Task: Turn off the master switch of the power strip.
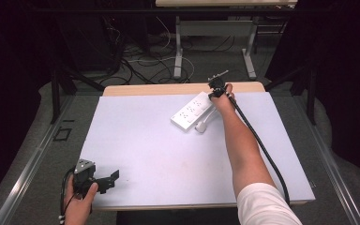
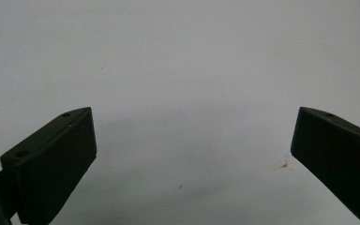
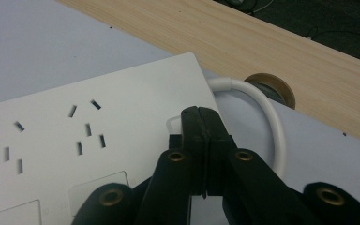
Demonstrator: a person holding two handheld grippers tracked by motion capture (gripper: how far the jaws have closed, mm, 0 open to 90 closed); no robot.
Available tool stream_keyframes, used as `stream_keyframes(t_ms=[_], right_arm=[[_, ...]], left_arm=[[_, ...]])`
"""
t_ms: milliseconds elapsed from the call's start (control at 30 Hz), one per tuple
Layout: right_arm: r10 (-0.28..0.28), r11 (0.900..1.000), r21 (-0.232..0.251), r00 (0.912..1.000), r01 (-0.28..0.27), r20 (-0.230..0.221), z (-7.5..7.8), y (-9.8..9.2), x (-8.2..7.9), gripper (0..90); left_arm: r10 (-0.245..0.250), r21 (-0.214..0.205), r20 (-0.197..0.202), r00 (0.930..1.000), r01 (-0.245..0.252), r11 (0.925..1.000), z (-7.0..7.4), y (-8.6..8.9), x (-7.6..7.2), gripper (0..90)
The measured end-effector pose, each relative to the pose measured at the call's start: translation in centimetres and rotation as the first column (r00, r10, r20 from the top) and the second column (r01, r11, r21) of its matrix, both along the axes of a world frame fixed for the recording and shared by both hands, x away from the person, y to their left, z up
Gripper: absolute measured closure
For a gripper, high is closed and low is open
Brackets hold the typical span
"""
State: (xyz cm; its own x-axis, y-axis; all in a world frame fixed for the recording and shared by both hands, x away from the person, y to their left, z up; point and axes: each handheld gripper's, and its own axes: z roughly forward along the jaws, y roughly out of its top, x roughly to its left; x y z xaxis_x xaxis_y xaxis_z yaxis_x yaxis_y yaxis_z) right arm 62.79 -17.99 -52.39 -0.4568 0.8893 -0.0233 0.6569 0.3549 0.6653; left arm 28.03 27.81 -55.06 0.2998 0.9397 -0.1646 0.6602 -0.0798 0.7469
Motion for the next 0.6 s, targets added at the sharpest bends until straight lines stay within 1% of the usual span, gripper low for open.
stream_keyframes(t_ms=[33,67,100,133,167,200,267,300,400,467,500,533,567,600], right_arm=[[0.001,1.0000,-0.007,1.0000,-0.001,-0.006,0.04,-0.13,0.01,90.0],[-0.009,0.9998,0.016,1.0000,0.009,-0.001,-0.04,-0.10,0.00,90.0],[-0.007,1.0000,0.004,1.0000,0.007,-0.002,-0.05,-0.29,0.07,90.0],[-0.008,1.0000,0.003,0.9999,0.008,-0.009,-0.02,-0.31,0.05,90.0],[-0.009,0.9999,0.012,0.9998,0.009,-0.016,-0.02,-0.27,0.01,90.0],[-0.019,0.9998,-0.001,0.9996,0.019,-0.020,-0.04,-0.34,-0.06,90.0],[0.004,1.0000,-0.006,1.0000,-0.004,-0.005,-0.13,-0.38,0.03,90.0],[-0.002,0.9996,-0.030,1.0000,0.002,-0.007,-0.08,-0.26,-0.01,90.0],[-0.010,0.9995,-0.031,1.0000,0.010,0.000,-0.22,-0.06,-0.09,90.0],[-0.019,0.9995,-0.026,0.9998,0.019,-0.003,-0.23,0.07,-0.07,90.0],[-0.016,0.9991,-0.039,0.9999,0.016,-0.005,-0.22,0.04,-0.04,90.0],[-0.020,0.9989,-0.042,0.9998,0.020,-0.001,-0.27,0.12,-0.03,90.0],[-0.010,0.9990,-0.044,1.0000,0.010,0.002,-0.31,0.14,0.05,90.0],[-0.010,0.9995,-0.030,1.0000,0.010,0.002,-0.35,0.09,0.08,90.0]], left_arm=[[0.000,0.000,0.000,1.0000,0.000,1.0000,0.00,0.00,0.00,0.5],[0.000,0.000,0.000,1.0000,0.000,1.0000,0.00,-0.01,-0.01,0.6],[0.001,-0.001,0.001,1.0000,-0.001,1.0000,-0.04,-0.05,-0.01,0.5],[0.001,-0.001,0.001,1.0000,-0.001,1.0000,-0.04,-0.05,-0.01,0.5],[0.000,-0.004,0.000,1.0000,0.000,1.0000,-0.10,-0.10,0.00,0.5],[0.000,-0.004,0.000,1.0000,0.000,1.0000,-0.10,-0.10,0.00,0.5],[0.000,-0.004,-0.002,1.0000,0.000,1.0000,-0.09,-0.20,-0.02,0.6],[0.000,-0.004,-0.002,1.0000,0.000,1.0000,-0.09,-0.20,-0.02,0.5],[-0.006,-0.001,-0.001,1.0000,0.006,1.0000,-0.05,-0.23,-0.03,0.6],[-0.002,-0.004,-0.001,1.0000,0.002,1.0000,-0.08,-0.19,-0.07,0.6],[-0.002,-0.003,0.000,1.0000,0.002,1.0000,-0.07,-0.15,-0.08,0.6],[-0.003,-0.003,-0.001,1.0000,0.003,1.0000,-0.05,-0.11,-0.10,0.6],[-0.003,-0.003,-0.001,1.0000,0.003,1.0000,-0.05,-0.11,-0.10,0.5],[-0.002,-0.003,0.000,1.0000,0.002,1.0000,-0.06,-0.09,-0.11,0.5]])
